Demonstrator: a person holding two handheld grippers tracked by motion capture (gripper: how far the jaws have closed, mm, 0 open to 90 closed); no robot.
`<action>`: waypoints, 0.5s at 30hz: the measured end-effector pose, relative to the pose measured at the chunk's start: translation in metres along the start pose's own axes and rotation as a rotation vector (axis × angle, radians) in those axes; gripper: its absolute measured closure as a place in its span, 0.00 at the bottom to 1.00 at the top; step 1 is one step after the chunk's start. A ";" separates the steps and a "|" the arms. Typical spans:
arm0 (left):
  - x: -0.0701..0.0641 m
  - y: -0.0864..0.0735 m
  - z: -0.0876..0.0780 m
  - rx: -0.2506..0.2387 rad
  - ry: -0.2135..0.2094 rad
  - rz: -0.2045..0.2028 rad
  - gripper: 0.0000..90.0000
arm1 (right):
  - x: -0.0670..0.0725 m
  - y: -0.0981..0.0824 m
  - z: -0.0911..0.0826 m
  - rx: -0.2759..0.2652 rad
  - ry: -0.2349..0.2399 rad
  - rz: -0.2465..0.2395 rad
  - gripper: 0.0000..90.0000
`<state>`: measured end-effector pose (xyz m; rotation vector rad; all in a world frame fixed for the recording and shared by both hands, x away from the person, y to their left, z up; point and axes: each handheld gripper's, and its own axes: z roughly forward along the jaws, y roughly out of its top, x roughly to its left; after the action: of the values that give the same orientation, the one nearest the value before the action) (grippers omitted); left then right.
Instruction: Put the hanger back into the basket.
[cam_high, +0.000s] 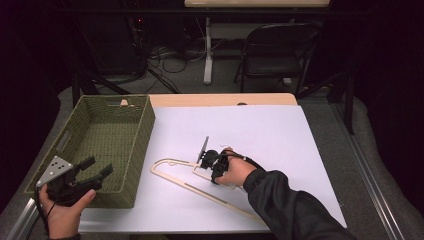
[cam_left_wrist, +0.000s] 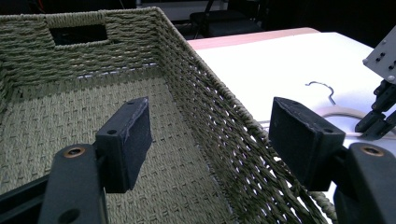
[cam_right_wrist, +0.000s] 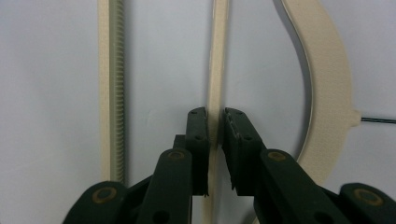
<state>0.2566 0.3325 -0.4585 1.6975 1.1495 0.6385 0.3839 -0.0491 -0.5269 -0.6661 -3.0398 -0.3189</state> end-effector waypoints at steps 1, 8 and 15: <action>0.000 0.000 0.000 0.004 0.001 0.001 0.33 | 0.000 0.000 0.000 0.001 0.003 -0.002 0.91; 0.000 0.000 0.000 0.003 0.001 -0.001 0.33 | 0.001 0.001 0.002 0.017 -0.005 -0.004 0.92; 0.000 0.000 0.000 0.003 0.001 -0.001 0.33 | 0.002 0.002 0.002 0.028 -0.010 0.017 0.94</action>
<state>0.2566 0.3319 -0.4584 1.6990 1.1523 0.6373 0.3831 -0.0460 -0.5283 -0.6933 -3.0406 -0.2733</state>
